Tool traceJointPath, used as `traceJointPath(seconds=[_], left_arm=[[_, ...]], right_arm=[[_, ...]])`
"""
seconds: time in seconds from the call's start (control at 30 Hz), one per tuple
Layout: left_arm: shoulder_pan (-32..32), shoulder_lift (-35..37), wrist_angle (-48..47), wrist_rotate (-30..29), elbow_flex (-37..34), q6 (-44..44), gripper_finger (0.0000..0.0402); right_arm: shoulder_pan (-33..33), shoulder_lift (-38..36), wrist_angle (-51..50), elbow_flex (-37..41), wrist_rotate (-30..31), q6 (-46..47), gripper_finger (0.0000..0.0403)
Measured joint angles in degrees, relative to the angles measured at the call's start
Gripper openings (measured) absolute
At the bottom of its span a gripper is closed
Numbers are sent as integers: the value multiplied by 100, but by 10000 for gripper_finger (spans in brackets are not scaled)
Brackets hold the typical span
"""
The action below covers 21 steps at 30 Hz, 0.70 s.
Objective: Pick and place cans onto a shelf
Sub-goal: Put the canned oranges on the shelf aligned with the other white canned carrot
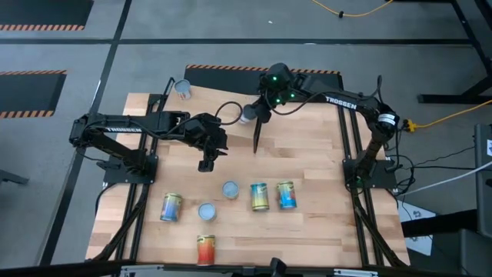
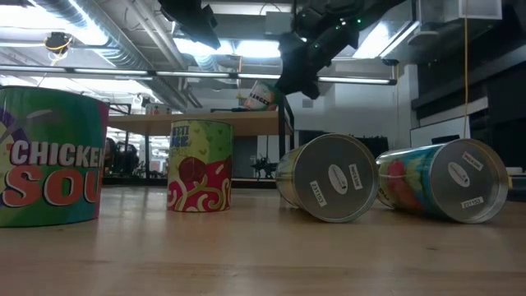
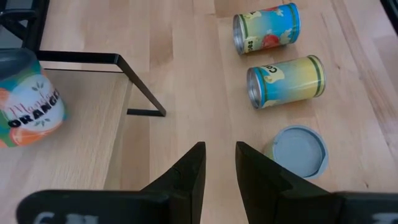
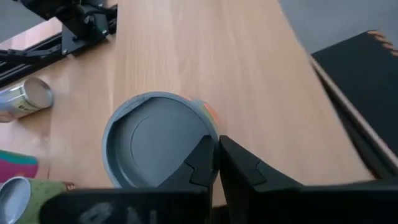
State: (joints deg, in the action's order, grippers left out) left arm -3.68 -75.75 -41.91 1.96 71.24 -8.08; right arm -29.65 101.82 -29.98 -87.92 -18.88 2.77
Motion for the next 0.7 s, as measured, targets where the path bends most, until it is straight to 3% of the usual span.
traceJointPath(seconds=[0.47,0.7], left_arm=[[0,2,14,2,0,-2,80],[-1,2,15,2,0,-2,80]], right_arm=[[-24,72,271,0,-75,458,26],[9,65,346,0,-118,-11,28]])
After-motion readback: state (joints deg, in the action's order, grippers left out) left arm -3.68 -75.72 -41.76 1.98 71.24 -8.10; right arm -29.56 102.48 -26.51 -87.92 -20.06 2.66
